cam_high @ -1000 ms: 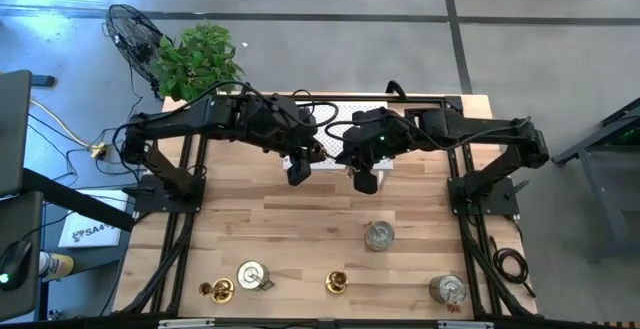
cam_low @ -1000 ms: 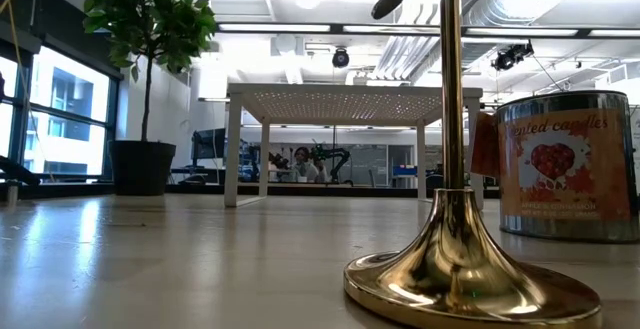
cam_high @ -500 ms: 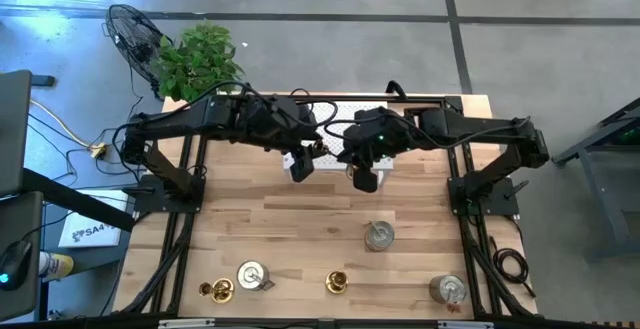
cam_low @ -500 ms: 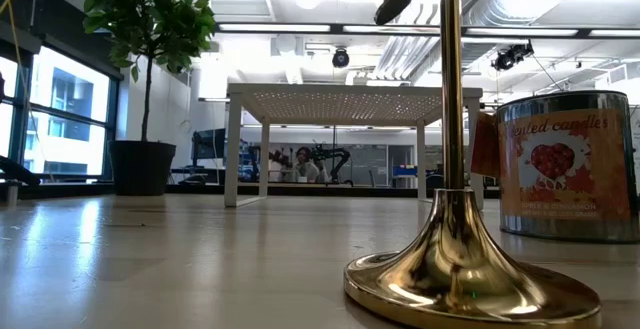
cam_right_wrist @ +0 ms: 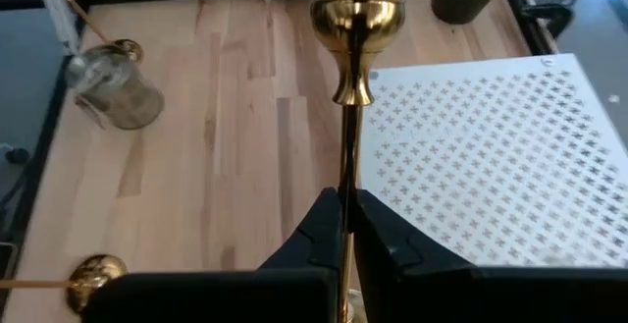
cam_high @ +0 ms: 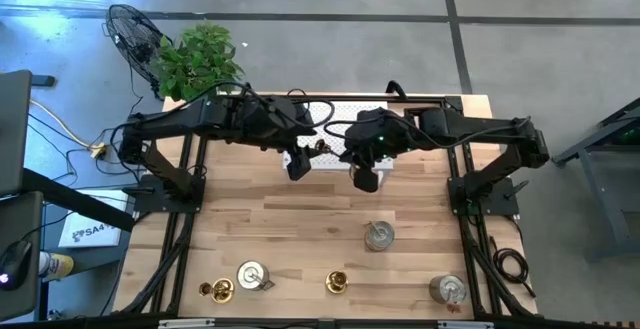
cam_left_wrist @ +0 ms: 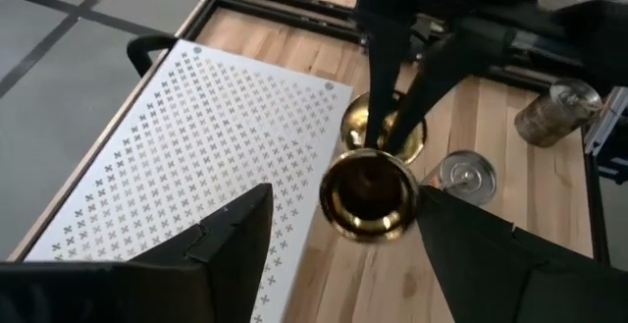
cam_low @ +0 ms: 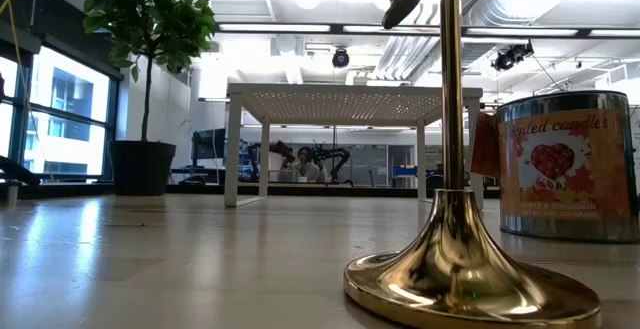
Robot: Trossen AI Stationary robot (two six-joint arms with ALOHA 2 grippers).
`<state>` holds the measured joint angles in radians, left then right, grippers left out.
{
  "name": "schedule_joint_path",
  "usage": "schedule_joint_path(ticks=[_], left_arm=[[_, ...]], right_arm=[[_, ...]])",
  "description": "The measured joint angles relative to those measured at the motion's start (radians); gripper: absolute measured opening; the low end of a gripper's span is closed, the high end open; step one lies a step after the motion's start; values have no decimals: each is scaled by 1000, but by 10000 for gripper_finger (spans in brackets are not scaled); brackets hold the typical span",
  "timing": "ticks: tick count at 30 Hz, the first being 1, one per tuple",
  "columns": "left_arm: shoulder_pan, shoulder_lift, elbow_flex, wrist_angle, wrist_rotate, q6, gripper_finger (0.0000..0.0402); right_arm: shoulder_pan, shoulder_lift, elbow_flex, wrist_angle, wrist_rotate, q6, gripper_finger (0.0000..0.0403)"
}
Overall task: Pick & Place candle stick holders
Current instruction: Put the top gold candle holder on the shelf
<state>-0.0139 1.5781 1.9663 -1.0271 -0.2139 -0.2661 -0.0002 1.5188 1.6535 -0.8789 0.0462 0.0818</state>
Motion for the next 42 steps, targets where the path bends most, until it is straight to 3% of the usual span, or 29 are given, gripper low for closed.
schedule_joint_path(ticks=[6, 18, 31, 37, 42], left_arm=[[-27, -28, -1, 28, -20, 8, 250], [-109, -130, 1, -121, -108, -52, 250], [-125, -141, -19, -265, 48, -114, 250], [-124, -141, -24, -310, 39, -132, 250], [-124, -140, -24, -319, 33, -127, 250]], right_arm=[[-7, -23, 0, -11, 20, 5, 2], [-64, -217, 0, -128, 264, 5, 1], [-165, -507, -7, -177, 427, 53, 1], [-237, -638, -218, -3, 351, 13, 1], [-308, -782, -487, 304, 219, 24, 1]])
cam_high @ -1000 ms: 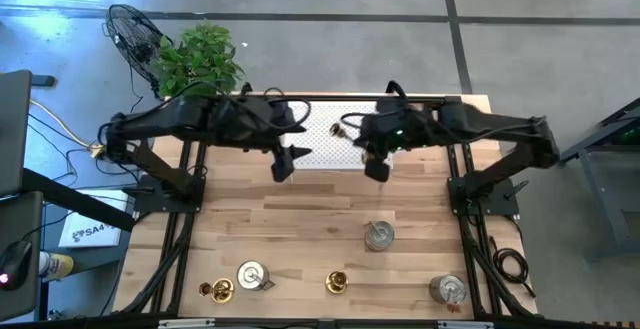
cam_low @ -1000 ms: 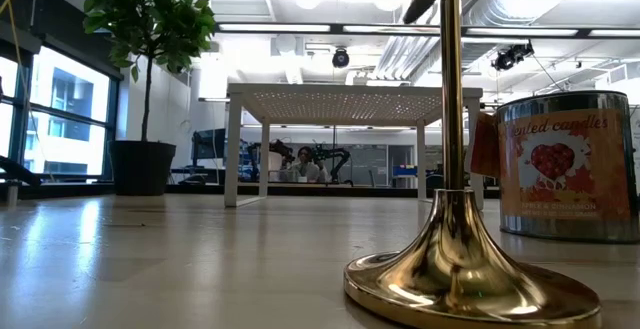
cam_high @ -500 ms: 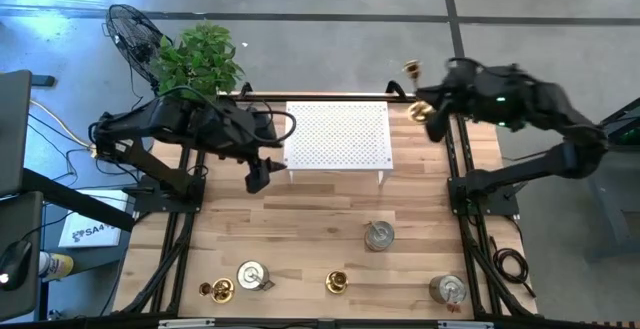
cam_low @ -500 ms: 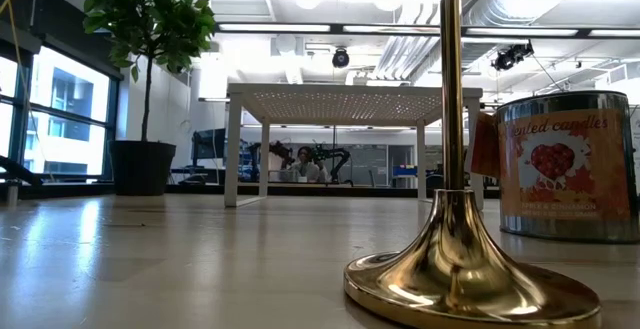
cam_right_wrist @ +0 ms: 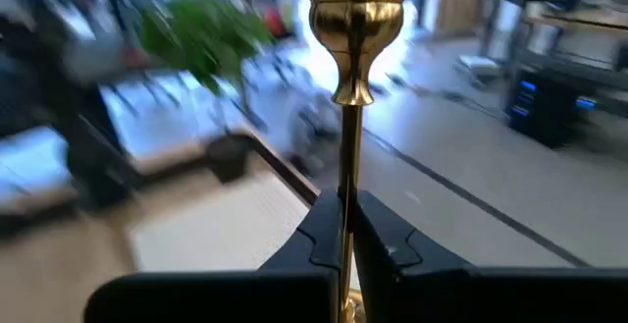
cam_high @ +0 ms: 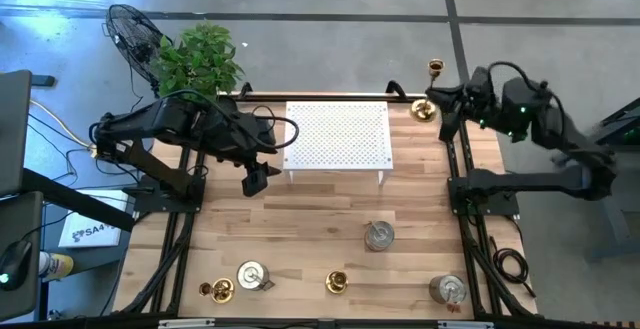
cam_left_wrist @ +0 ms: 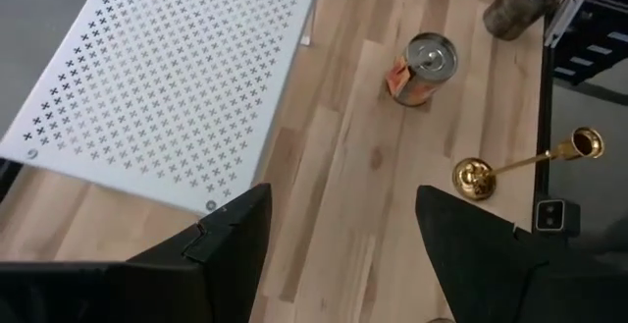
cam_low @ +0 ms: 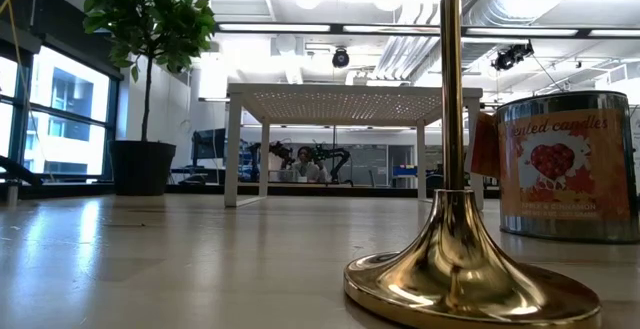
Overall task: Pick & Place candle stick holders
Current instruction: Put the top gold candle holder on the shelf
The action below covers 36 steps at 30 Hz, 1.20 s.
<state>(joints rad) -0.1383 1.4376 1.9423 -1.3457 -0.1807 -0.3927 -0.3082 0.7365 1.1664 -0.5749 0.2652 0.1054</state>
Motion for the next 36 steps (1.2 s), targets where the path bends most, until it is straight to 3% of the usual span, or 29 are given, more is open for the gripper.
schedule_joint_path(ticks=[7, 13, 20, 25, 30, 36], left_arm=[[0, 0, 0, -20, -94, 2, 250], [0, 0, 0, -20, -91, 2, 250], [0, 0, 0, -22, -91, 2, 250], [0, 0, 0, -22, -92, 2, 250], [0, 0, 0, -17, -92, 2, 250], [0, 0, 0, -9, -99, 2, 250]], right_arm=[[-80, -86, -332, 345, -94, 31, 1], [-155, -37, -472, 566, -175, 46, 1], [-264, 143, -472, 707, -381, 15, 1], [-320, 266, -437, 751, -421, 25, 1], [-370, 336, -436, 817, -556, 79, 1], [-388, 383, -434, 850, -579, 87, 1]])
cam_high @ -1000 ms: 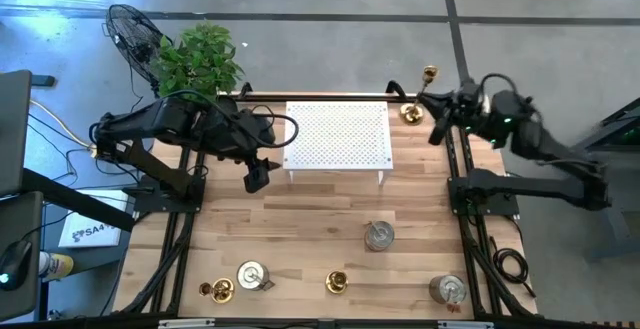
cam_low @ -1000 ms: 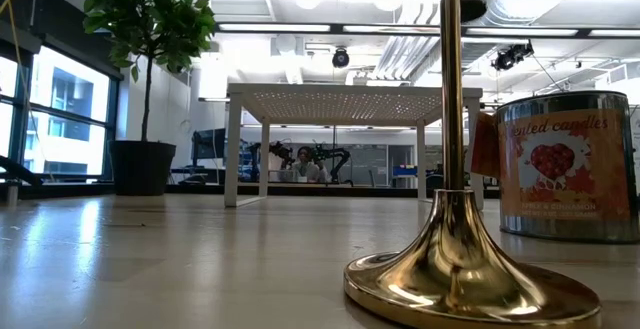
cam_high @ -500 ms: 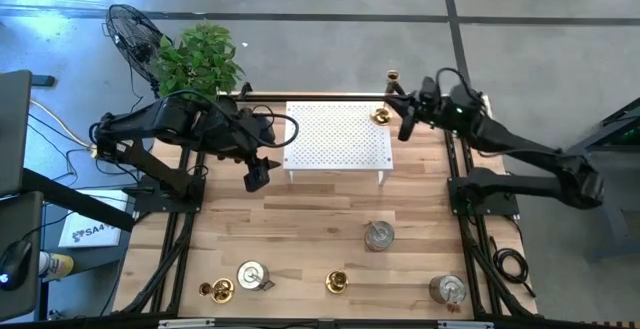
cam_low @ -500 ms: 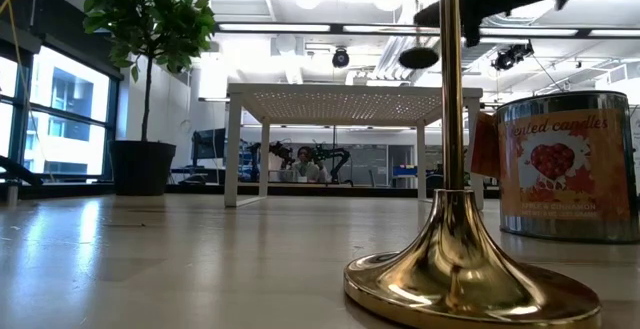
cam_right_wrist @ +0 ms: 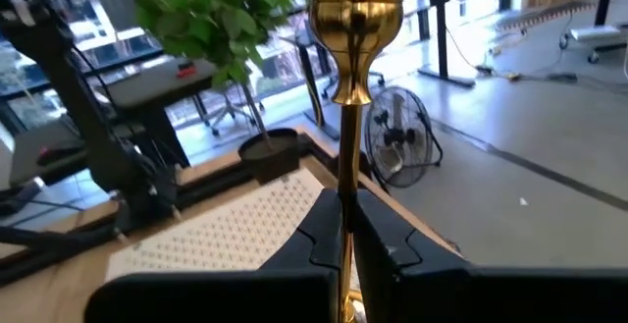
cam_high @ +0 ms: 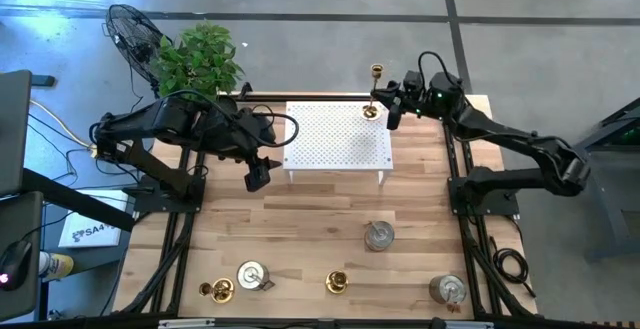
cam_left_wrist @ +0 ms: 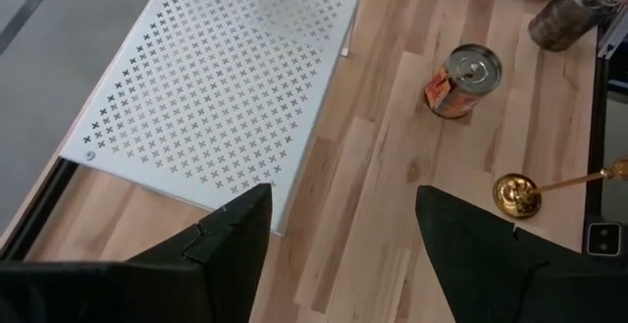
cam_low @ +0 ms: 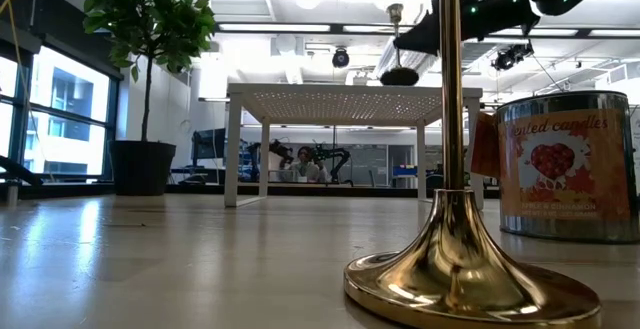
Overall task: Pick & Place candle stick holders
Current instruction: Put the top gold candle holder on the shelf
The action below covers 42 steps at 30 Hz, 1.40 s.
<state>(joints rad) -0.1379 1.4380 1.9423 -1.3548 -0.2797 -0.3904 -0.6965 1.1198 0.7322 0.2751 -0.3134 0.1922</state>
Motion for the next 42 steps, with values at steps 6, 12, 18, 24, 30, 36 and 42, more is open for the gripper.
schedule_joint_path(ticks=[6, 12, 18, 24, 30, 36, 42], left_arm=[[0, 0, 0, 0, -4, 0, 250], [0, 3, 0, 0, -47, 0, 250], [0, 5, 0, 1, -114, 0, 250], [0, 5, 0, 3, -156, 0, 250], [0, 5, 0, 22, -185, 22, 250], [0, 5, 0, 63, -185, 45, 250], [0, 5, 0, 74, -180, 45, 250]], right_arm=[[1, 17, 0, -18, 15, -57, 1], [-5, 20, -1, -75, 88, -121, 1], [-13, 20, -72, 32, 75, -106, 1], [-17, 20, -164, 205, 47, -53, 1], [-18, 20, -158, 204, 52, -91, 1], [-17, 20, -157, 169, 70, -150, 1], [-17, 20, -157, 169, 78, -209, 1]])
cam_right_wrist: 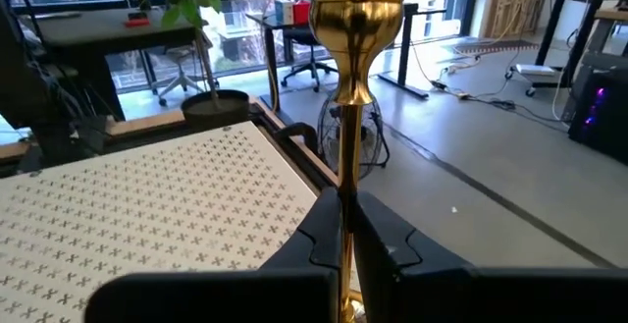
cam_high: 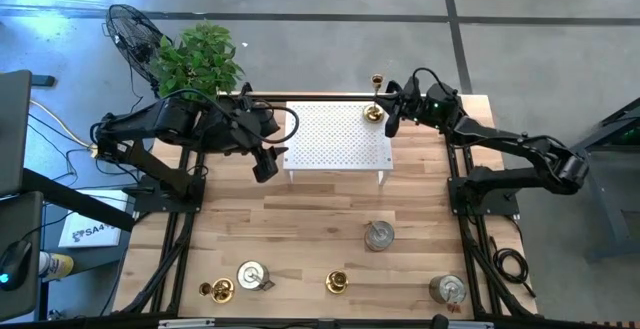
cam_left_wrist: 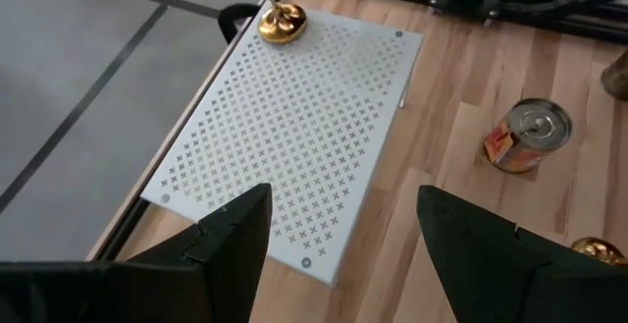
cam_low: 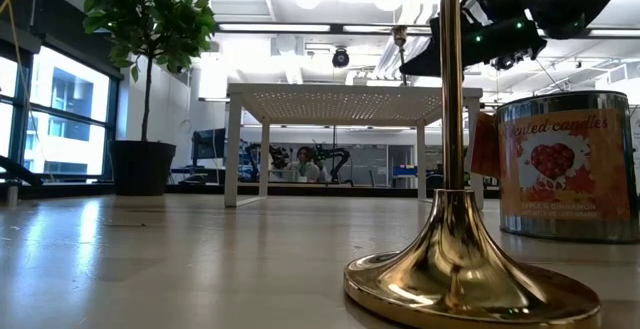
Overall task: Pick & Place candle stick holders
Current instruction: Put the top gold candle holder on the shelf
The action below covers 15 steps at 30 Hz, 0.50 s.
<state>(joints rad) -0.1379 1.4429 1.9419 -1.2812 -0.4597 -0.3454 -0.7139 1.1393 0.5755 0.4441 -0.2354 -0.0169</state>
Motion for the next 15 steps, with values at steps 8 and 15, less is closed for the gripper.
schedule_joint_path(ticks=[8, 15], left_arm=[[0, 0, 0, 0, 11, -3, 250], [0, 0, 0, 1, 12, -3, 250]], right_arm=[[-1, 23, 1, 0, -16, -10, 4], [-1, 55, 4, 25, -34, -9, 2]])
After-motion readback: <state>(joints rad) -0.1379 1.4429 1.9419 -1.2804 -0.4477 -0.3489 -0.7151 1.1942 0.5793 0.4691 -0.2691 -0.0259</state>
